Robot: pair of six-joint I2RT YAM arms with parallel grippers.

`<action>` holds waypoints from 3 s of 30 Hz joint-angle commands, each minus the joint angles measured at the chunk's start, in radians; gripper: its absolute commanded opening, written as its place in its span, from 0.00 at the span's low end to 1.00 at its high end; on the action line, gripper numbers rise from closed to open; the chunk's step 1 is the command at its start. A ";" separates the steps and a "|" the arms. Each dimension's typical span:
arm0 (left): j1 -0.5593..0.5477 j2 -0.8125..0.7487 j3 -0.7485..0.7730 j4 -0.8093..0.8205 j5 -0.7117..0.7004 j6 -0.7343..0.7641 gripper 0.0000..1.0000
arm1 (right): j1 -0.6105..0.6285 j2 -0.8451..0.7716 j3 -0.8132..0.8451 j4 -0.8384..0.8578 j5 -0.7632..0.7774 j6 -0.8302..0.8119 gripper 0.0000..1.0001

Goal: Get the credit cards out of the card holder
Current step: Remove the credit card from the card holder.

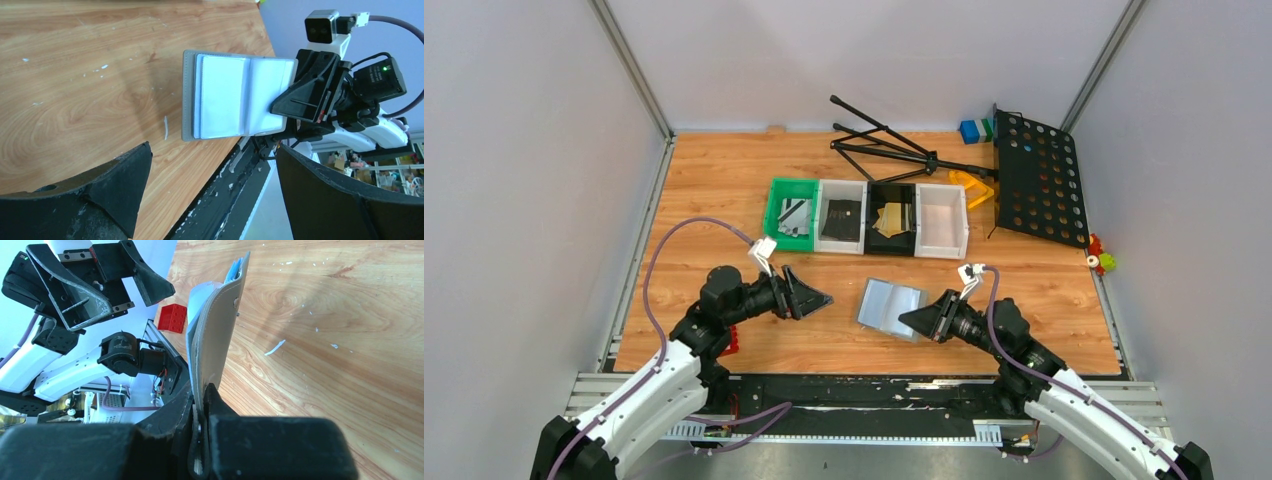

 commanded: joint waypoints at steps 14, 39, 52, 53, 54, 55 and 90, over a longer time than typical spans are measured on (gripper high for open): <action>-0.094 0.042 -0.088 0.253 -0.006 -0.103 1.00 | -0.003 -0.027 -0.027 0.157 -0.032 0.075 0.00; -0.150 0.375 -0.094 0.714 0.117 -0.300 0.82 | -0.002 0.094 -0.064 0.505 -0.166 0.235 0.00; -0.156 0.401 -0.104 0.831 0.125 -0.348 0.39 | -0.002 0.173 -0.043 0.480 -0.187 0.187 0.00; -0.156 0.392 -0.106 0.816 0.121 -0.340 0.37 | -0.003 0.166 -0.043 0.467 -0.183 0.183 0.00; -0.156 0.384 -0.108 0.795 0.116 -0.329 0.34 | -0.003 0.160 -0.043 0.460 -0.180 0.180 0.00; -0.156 0.372 -0.108 0.775 0.111 -0.320 0.31 | -0.003 0.156 -0.043 0.454 -0.178 0.177 0.00; -0.200 0.344 -0.006 0.090 -0.208 0.031 0.00 | 0.000 0.316 0.169 -0.047 -0.010 -0.154 0.51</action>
